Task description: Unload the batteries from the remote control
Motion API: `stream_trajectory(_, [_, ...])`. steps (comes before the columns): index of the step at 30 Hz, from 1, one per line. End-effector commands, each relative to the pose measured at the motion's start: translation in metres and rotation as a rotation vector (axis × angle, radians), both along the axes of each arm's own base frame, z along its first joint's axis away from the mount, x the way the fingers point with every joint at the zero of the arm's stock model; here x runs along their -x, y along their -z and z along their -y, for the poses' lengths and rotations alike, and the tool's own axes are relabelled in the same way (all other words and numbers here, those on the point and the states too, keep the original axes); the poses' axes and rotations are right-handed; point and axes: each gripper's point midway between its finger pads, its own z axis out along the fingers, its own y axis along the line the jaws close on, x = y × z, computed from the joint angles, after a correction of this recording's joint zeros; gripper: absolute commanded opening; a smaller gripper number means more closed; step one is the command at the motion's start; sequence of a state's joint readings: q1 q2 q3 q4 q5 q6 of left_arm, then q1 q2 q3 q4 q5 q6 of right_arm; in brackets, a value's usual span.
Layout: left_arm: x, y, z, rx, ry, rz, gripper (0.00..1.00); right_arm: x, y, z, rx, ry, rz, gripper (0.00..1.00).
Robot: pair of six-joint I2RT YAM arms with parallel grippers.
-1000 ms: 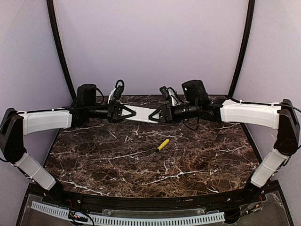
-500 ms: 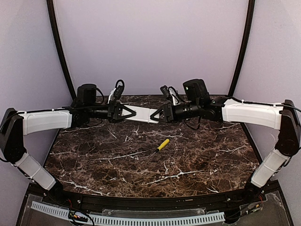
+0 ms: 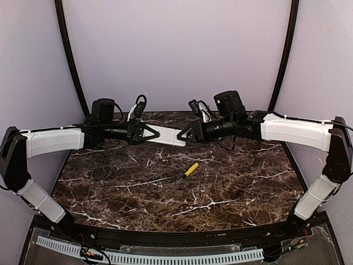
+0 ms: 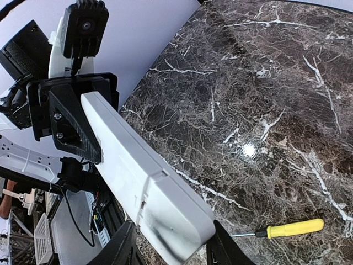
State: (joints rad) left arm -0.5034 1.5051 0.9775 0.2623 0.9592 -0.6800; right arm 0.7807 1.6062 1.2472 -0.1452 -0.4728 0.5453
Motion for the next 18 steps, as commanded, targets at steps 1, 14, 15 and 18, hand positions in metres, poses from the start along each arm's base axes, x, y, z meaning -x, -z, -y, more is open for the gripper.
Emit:
stream_trajectory(1, [-0.001,-0.013,0.0,0.003,0.001,0.047,0.0,-0.005,-0.007,-0.002,0.01,0.013,0.032,0.46])
stream_trajectory(14, [-0.001,-0.013,0.0,0.002,0.001,0.048,0.0,-0.008,0.001,-0.002,0.035,0.043,0.009,0.56])
stream_trajectory(15, [-0.001,-0.013,0.0,0.002,0.0,0.049,0.0,-0.008,0.001,-0.004,0.034,0.041,0.008,0.55])
stream_trajectory(18, [-0.001,-0.013,0.0,0.0,-0.001,0.049,0.0,-0.008,0.001,-0.006,0.034,0.037,0.005,0.49])
